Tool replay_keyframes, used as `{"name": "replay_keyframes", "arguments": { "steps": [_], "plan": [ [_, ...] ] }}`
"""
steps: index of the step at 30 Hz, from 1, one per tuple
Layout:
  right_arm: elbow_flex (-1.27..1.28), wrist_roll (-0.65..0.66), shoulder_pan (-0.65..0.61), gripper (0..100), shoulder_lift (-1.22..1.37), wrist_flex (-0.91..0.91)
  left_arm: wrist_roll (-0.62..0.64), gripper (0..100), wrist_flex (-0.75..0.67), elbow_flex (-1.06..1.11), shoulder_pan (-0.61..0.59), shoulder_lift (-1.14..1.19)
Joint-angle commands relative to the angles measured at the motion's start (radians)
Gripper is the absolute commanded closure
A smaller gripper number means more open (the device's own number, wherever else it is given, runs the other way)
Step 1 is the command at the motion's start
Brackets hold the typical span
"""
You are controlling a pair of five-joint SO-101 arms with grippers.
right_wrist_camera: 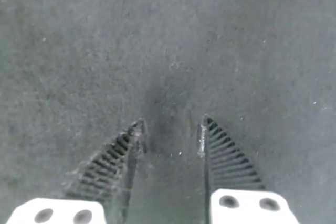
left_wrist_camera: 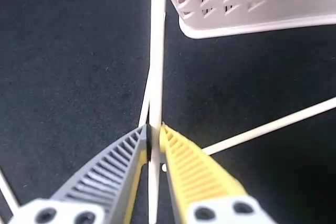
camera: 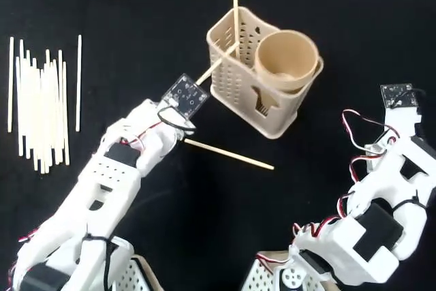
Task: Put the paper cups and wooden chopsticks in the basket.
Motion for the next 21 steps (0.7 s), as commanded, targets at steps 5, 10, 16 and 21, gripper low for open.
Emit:
{"name": "replay_keyframes", "arguments": {
  "steps": [5, 10, 16, 21],
  "plan": [
    [-0.151, 0.003, 0.006, 82.9, -0.028, 0.169, -0.074, 97, 0.471, -0.314, -0.001, -0.199],
    [-0.156, 0.002, 0.008, 82.9, -0.028, 0.193, -0.172, 97, 0.664, -0.352, -0.012, -0.184],
    [-0.156, 0.002, 0.009, 82.9, -0.022, 0.21, -0.261, 97, 0.802, -0.354, -0.07, -0.192],
    [-0.157, 0.002, 0.009, 82.9, -0.025, 0.229, -0.261, 97, 0.87, -0.381, -0.11, -0.193]
  ]
}}
